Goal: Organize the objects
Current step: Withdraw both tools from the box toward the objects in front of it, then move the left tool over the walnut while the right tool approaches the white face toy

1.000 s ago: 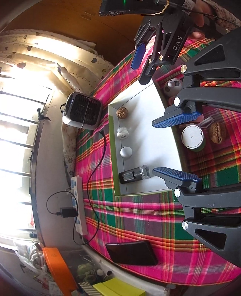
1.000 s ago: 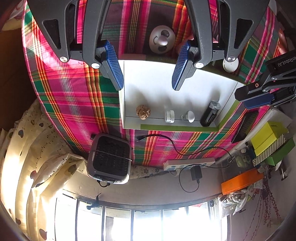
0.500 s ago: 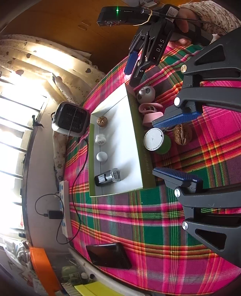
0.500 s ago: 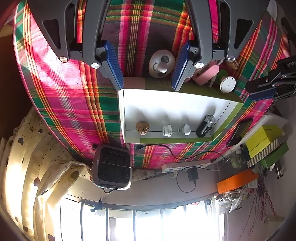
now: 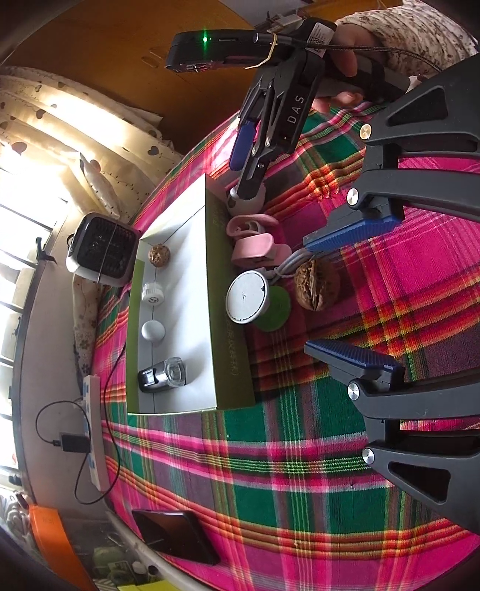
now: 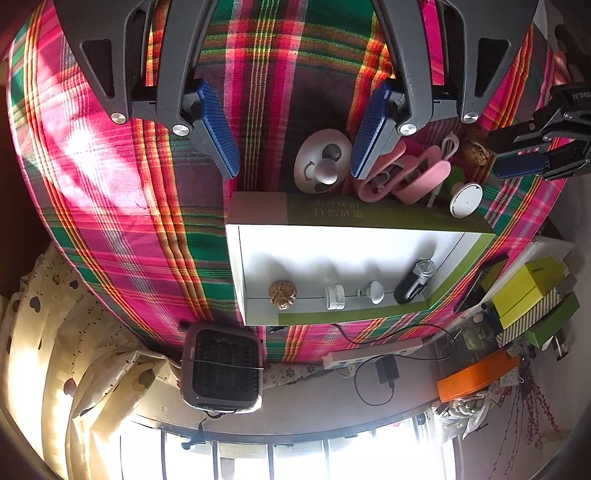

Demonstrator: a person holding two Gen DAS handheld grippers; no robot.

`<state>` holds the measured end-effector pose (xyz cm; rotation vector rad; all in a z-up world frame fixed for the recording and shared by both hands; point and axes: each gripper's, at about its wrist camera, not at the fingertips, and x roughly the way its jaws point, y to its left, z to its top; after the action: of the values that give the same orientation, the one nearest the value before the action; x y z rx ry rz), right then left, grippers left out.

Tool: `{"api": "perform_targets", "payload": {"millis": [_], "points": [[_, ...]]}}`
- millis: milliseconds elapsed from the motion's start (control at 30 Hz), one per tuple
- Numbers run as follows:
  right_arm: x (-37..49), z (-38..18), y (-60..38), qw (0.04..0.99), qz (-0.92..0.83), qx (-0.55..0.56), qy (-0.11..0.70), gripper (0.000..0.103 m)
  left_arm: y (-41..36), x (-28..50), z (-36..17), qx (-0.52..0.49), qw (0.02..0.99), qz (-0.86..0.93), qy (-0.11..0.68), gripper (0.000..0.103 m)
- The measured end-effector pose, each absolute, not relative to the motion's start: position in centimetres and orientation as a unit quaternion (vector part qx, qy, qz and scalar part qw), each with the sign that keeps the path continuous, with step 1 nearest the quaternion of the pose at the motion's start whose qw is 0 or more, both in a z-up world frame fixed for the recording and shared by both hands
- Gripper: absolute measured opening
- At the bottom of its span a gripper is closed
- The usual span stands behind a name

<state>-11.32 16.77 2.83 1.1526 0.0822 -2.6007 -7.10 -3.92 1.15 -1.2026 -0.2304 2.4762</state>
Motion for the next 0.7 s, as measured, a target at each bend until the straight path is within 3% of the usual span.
{"api": "perform_targets", "payload": {"millis": [700], "points": [[-13.1, 1.8, 15.4, 0.142, -0.890, 0.432, 0.043, 0.063, -2.3, -7.9, 0.7, -0.432, 0.171, 0.884, -0.049, 0.049]]}}
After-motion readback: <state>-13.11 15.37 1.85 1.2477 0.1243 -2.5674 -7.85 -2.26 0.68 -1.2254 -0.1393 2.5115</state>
